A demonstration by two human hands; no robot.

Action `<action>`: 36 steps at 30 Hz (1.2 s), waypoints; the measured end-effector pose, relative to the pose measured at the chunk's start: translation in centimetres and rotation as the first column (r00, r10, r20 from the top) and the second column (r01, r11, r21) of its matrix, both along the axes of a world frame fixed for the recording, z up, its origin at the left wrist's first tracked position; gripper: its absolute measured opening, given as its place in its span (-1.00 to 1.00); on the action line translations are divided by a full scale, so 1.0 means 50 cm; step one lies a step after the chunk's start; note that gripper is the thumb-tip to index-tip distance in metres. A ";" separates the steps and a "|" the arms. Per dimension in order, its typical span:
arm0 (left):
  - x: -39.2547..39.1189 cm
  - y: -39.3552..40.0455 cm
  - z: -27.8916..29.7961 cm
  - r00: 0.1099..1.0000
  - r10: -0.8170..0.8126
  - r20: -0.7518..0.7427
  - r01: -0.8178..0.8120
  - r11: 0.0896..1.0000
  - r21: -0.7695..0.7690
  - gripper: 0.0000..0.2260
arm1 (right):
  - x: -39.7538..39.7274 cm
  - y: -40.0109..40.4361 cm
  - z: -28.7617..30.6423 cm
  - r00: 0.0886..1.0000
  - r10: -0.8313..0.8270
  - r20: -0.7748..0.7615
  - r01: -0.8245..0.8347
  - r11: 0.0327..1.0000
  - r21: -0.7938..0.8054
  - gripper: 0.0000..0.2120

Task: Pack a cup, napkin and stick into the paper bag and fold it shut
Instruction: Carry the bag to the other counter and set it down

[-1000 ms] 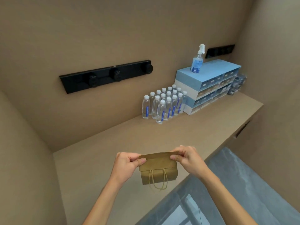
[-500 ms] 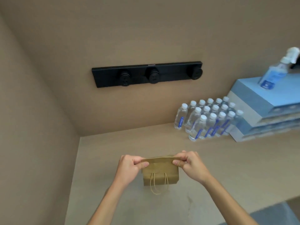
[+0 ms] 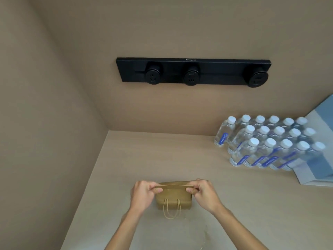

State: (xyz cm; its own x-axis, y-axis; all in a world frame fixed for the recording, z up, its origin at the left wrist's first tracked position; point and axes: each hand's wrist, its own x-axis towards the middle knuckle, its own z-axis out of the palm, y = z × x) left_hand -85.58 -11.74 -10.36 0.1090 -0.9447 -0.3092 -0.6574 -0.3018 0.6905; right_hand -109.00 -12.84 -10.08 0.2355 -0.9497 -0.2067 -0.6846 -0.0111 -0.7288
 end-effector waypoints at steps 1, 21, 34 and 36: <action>0.000 0.000 -0.004 1.000 0.015 0.019 -0.015 1.000 -0.008 -0.92 | 0.004 -0.001 -0.007 1.000 -0.006 0.007 0.006 1.000 0.003 -0.49; -0.067 -0.071 0.007 0.511 -0.569 0.644 0.626 0.760 0.175 -0.78 | 0.109 -0.062 -0.006 0.671 0.355 -0.650 -0.428 0.902 0.050 -0.82; -0.019 -0.063 -0.020 0.622 -0.607 0.494 0.657 0.748 0.092 -0.68 | 0.099 -0.034 -0.005 0.586 0.292 -0.756 -0.472 0.881 -0.026 -0.61; -0.019 -0.068 -0.012 0.629 -0.624 0.464 0.667 0.739 0.090 -0.67 | 0.096 -0.032 -0.002 0.587 0.310 -0.748 -0.464 0.886 0.002 -0.66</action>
State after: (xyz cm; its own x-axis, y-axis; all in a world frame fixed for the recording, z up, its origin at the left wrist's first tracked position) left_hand -86.54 -15.16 -10.95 -0.4386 -0.8446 -0.3069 -0.8903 0.3620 0.2762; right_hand -104.22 -14.44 -10.19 0.4423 -0.8397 -0.3150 -0.8801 -0.4740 0.0279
